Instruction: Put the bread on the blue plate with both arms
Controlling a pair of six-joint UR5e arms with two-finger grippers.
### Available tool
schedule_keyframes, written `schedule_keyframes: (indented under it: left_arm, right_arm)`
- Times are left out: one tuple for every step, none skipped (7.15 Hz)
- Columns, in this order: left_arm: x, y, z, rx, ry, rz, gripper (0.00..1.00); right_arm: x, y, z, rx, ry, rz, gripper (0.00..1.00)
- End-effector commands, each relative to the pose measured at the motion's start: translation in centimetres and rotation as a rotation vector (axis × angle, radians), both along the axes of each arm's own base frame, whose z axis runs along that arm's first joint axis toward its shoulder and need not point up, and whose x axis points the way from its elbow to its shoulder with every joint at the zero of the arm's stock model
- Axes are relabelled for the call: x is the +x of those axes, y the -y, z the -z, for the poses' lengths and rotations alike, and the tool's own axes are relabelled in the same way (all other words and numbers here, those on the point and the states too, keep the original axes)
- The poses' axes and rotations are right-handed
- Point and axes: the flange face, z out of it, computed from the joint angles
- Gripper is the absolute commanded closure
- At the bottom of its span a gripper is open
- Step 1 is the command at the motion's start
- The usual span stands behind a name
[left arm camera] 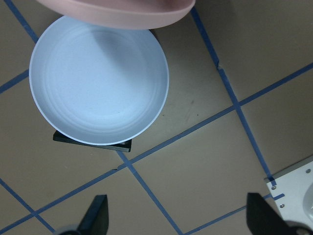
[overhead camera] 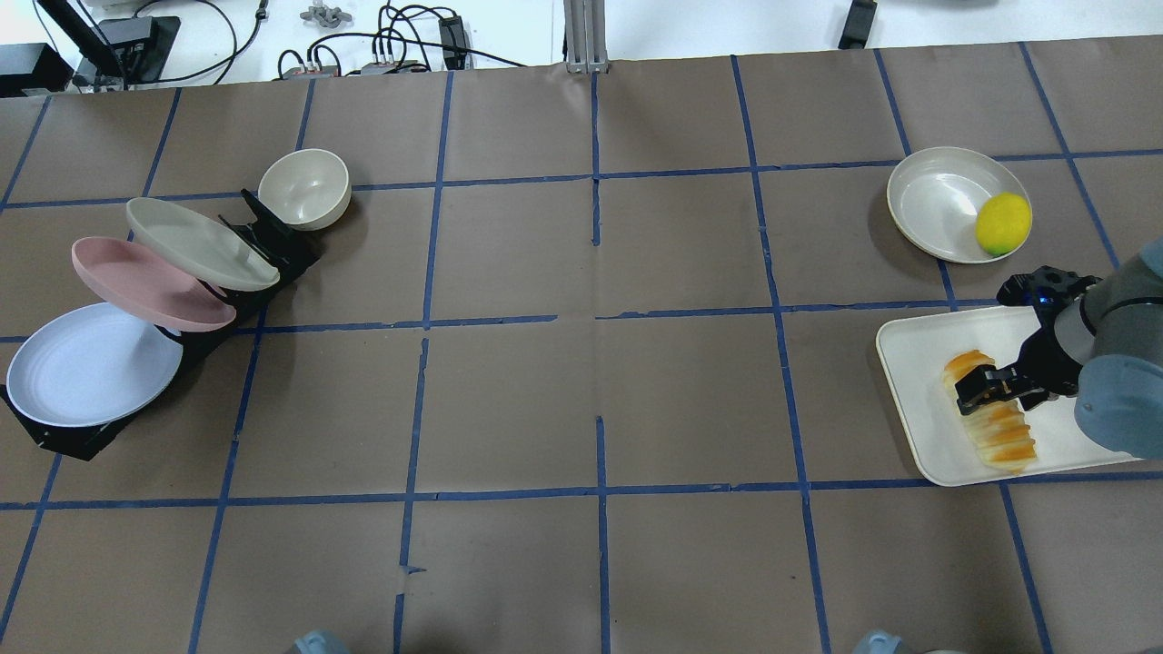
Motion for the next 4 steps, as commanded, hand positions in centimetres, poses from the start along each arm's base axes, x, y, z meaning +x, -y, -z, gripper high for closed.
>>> schedule_keyframes:
  left_arm:
    - [4.1, 3.5, 4.3, 0.017, 0.004, 0.070, 0.00]
    - [5.5, 5.8, 7.0, 0.033, -0.026, 0.072, 0.00]
    - [7.2, 7.9, 8.6, 0.043, -0.033, 0.076, 0.00]
    - [9.2, 10.1, 9.9, 0.046, -0.035, 0.089, 0.00]
  right_arm:
    - [1.0, -0.9, -1.9, 0.008, 0.004, 0.037, 0.15]
    - [1.0, -0.8, -1.9, 0.007, 0.008, 0.039, 0.16]
    - [0.8, -0.6, -1.9, 0.008, 0.010, 0.036, 0.16]
    - [0.6, -0.4, -1.9, 0.001, 0.006, 0.032, 0.16]
